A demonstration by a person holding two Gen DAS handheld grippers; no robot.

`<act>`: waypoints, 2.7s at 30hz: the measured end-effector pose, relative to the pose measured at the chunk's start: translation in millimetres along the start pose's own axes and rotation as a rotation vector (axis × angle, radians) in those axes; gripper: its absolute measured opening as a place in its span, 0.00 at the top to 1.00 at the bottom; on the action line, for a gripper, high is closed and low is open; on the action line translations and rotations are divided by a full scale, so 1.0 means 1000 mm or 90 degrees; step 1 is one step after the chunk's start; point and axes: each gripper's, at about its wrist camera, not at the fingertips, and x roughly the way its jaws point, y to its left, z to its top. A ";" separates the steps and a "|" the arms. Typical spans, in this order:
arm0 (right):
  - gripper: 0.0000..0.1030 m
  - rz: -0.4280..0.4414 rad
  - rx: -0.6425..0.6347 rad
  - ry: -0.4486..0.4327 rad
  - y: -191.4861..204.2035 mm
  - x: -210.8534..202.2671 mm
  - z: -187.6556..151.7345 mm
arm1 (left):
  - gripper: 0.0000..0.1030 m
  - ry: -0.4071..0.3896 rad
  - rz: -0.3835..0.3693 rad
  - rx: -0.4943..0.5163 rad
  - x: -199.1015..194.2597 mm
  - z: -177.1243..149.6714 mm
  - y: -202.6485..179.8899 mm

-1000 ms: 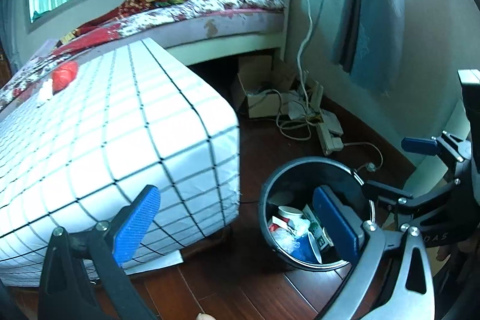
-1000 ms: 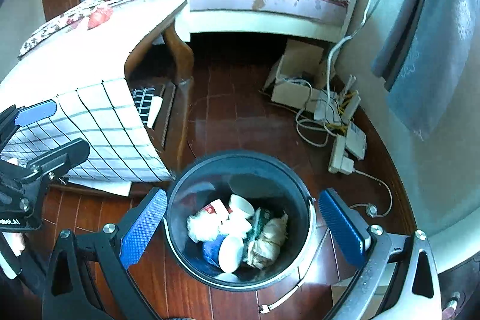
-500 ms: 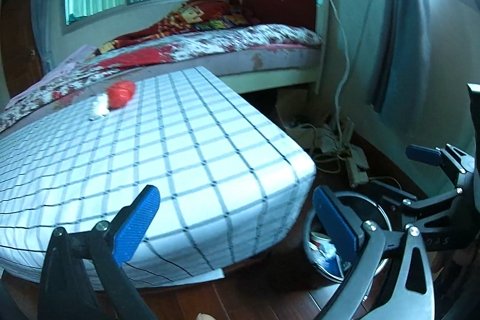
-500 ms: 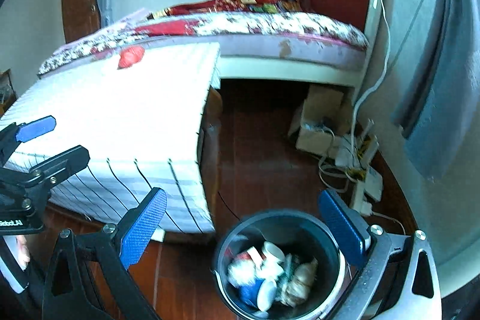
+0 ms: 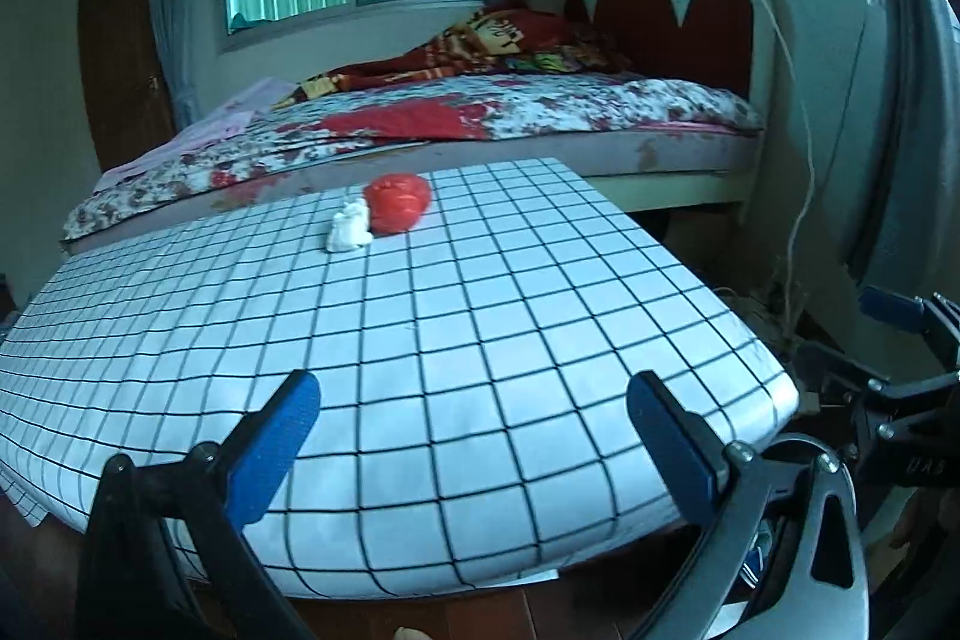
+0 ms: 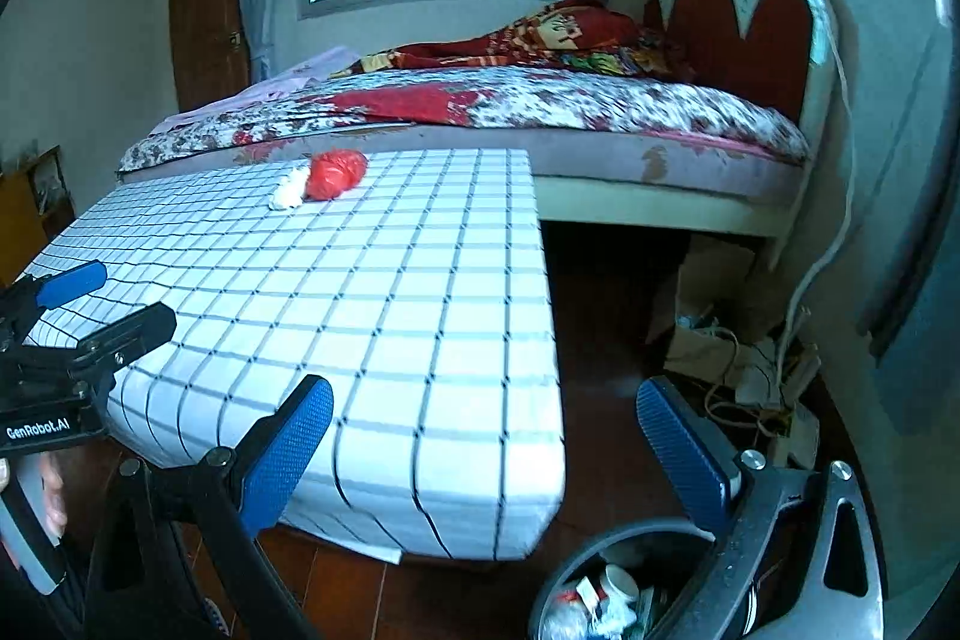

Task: Collect trash
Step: 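Move both tools back over the table toward the red bag, then grasp the white cloth with the left gripper while the right grasps the red bag, then carry the white cloth and red bag over the black bin with both tools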

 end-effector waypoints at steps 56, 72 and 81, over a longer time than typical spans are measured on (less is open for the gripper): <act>0.20 0.191 -0.071 0.154 0.155 0.349 0.185 | 0.69 0.146 0.026 -0.094 0.270 0.095 0.198; 0.59 0.231 -0.028 0.183 0.169 0.390 0.192 | 0.69 0.152 0.022 -0.102 0.269 0.087 0.214; 0.69 0.212 -0.030 0.125 0.138 0.331 0.180 | 0.69 0.117 0.029 -0.072 0.240 0.080 0.192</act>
